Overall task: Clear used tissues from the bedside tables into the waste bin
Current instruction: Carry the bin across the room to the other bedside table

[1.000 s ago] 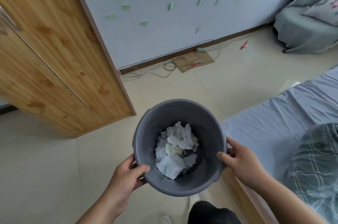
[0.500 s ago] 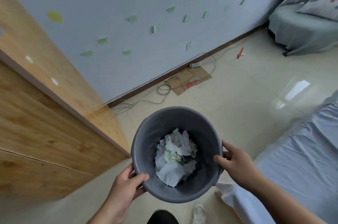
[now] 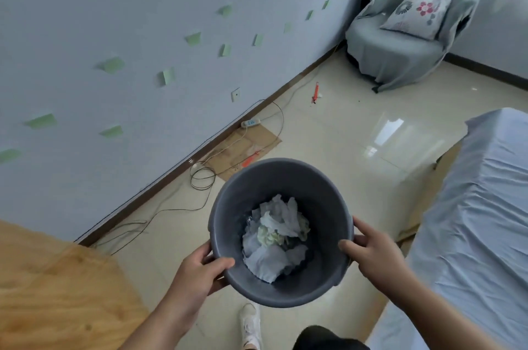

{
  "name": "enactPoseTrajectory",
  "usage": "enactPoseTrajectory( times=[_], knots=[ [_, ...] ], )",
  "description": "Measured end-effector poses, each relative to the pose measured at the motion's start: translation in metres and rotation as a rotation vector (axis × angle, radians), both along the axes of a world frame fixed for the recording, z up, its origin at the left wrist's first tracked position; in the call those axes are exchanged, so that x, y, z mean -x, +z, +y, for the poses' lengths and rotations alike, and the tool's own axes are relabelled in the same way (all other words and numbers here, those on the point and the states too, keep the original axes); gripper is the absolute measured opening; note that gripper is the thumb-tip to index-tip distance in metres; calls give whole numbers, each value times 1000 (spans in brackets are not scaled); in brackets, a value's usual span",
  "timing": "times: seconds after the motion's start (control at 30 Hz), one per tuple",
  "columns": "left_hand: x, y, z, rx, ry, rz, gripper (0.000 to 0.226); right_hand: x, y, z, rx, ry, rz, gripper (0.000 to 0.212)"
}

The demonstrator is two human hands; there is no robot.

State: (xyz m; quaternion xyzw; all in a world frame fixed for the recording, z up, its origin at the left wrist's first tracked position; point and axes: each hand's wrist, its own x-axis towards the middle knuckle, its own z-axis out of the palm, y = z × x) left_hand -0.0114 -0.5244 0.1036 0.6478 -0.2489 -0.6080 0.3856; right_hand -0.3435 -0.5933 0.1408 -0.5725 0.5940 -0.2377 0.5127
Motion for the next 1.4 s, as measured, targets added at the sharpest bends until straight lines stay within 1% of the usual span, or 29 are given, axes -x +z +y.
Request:
enactPoseTrajectory(
  times=[0.07, 0.17, 0.23, 0.33, 0.47, 0.53, 0.6, 0.67, 0.8, 0.9, 1.07, 1.17, 1.27, 1.4],
  knots=[
    [-5, 12, -56, 19, -95, -4, 35, 3, 11, -28, 18, -85, 17, 67],
    [6, 33, -140, 55, -230, -12, 36, 19, 23, -67, 40, -242, -1, 59],
    [19, 37, -191, 72, -300, -27, 37, 32, 24, -92, 60, -318, 16, 60],
    [45, 31, -259, 58, -387, -34, 44, 52, 16, -126, 62, -405, 20, 63],
    [86, 18, -337, 17, -472, -67, 50, 82, -2, -179, -18, -525, -52, 66],
    [105, 15, -377, 7, -494, -81, 45, 99, -8, -213, -48, -557, -93, 62],
    [122, 18, -417, 17, -499, -96, 36, 116, -7, -251, -55, -563, -106, 60],
    [140, 28, -457, 42, -497, -101, 29, 133, 0, -288, -44, -575, -104, 60],
    [173, 49, -540, 110, -526, -113, 26, 166, 19, -357, 11, -608, -106, 62],
    [200, 48, -604, 135, -555, -149, 16, 189, 22, -404, 27, -651, -89, 64],
    [245, 20, -714, 98, -651, -190, 15, 216, 9, -484, -20, -722, -63, 65],
    [277, 8, -789, 81, -733, -186, 14, 236, 6, -535, -66, -786, -35, 60],
    [319, 17, -863, 95, -825, -152, 16, 265, 18, -581, -58, -876, -30, 57],
    [393, 45, -950, 182, -995, -105, 18, 312, 38, -623, 7, -1018, -9, 57]
  ],
)
